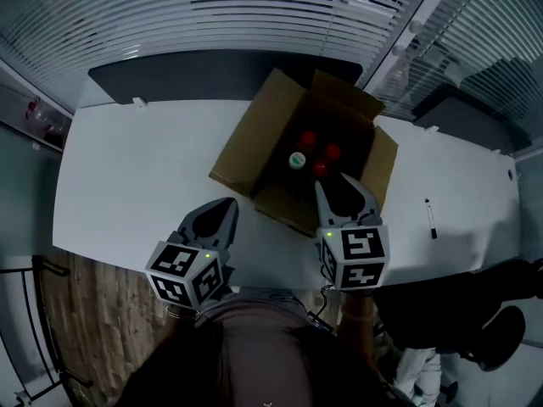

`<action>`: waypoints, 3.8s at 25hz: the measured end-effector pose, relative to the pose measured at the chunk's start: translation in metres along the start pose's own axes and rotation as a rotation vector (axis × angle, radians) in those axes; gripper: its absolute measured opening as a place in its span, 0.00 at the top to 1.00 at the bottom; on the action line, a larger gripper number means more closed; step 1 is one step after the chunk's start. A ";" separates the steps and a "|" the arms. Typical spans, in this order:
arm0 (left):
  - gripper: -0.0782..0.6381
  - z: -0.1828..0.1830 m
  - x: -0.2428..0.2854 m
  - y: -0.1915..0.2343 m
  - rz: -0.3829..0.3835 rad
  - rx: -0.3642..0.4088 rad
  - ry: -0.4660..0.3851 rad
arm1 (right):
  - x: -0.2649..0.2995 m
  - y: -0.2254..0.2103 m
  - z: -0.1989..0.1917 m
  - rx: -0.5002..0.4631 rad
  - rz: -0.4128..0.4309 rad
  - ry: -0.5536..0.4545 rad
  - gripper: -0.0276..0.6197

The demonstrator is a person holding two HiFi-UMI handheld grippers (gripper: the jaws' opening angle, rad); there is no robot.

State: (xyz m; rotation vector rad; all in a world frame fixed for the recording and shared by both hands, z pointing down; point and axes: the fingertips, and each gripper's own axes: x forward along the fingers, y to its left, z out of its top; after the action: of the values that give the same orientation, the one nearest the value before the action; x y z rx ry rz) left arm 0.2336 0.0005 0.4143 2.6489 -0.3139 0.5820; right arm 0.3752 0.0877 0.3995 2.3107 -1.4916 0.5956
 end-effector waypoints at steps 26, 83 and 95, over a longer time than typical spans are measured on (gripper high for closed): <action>0.88 -0.006 0.043 0.028 0.001 -0.072 0.076 | 0.064 -0.011 -0.040 -0.075 0.056 0.309 0.72; 0.88 0.007 -0.068 0.067 -0.225 0.058 0.013 | -0.089 0.060 0.099 -0.084 -0.371 -0.133 0.72; 0.88 -0.004 -0.111 0.087 -0.279 0.056 -0.006 | -0.122 0.125 0.118 -0.149 -0.400 -0.181 0.72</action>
State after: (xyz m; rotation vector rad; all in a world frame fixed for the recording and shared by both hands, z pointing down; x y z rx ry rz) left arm 0.1074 -0.0609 0.3984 2.6838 0.0716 0.4979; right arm 0.2358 0.0760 0.2413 2.4949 -1.0510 0.1663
